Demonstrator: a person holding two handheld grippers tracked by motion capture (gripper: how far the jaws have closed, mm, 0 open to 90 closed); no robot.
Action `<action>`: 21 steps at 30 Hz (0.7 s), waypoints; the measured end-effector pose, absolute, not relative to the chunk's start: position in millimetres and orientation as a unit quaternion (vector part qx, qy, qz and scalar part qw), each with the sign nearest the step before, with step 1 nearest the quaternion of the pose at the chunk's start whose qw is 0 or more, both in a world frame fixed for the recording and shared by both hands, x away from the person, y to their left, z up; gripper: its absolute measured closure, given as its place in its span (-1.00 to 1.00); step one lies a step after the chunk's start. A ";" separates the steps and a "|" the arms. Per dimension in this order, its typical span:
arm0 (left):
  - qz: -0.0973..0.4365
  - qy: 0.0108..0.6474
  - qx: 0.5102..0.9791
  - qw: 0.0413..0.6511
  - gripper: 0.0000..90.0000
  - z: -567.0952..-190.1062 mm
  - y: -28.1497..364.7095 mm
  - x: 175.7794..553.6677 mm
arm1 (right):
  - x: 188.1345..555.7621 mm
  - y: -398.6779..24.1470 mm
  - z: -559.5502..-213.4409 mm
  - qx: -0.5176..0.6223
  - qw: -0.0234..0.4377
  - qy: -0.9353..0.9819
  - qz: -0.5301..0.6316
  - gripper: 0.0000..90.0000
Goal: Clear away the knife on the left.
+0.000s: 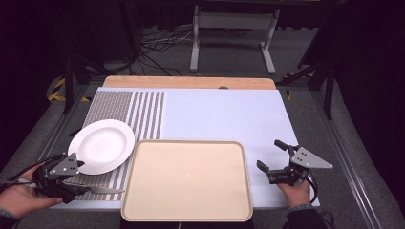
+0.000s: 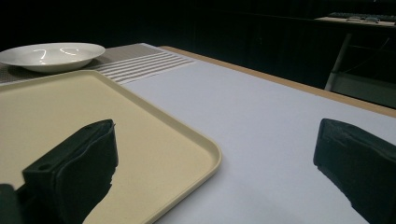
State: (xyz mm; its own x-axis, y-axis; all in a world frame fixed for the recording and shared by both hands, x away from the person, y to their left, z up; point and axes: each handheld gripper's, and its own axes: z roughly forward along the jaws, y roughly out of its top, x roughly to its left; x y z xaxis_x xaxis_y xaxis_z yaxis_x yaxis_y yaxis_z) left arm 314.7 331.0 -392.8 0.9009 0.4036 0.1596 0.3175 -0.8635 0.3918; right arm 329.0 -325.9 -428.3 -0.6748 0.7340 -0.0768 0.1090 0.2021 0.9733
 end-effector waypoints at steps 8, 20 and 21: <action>0.089 0.172 0.971 0.142 -0.59 -406.3 336.4 319.8 | 324.6 -329.3 -428.9 0.295 0.279 0.721 0.562 -0.98; 0.077 0.152 0.979 0.114 -0.41 -414.3 342.0 321.7 | 322.9 -330.6 -429.8 0.297 0.279 0.722 0.559 -0.98; 0.076 0.151 0.980 0.109 -0.40 -415.2 342.8 321.7 | 323.1 -330.6 -430.0 0.296 0.278 0.722 0.560 -0.98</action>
State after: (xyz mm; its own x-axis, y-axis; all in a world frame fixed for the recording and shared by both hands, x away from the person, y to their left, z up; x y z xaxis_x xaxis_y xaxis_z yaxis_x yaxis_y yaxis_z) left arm 321.7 342.8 -415.2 0.9428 0.3124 0.1165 0.2792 -0.9307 0.2363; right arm 323.1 -330.6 -430.0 -0.6698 0.7392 -0.0701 0.1151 0.1966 0.9737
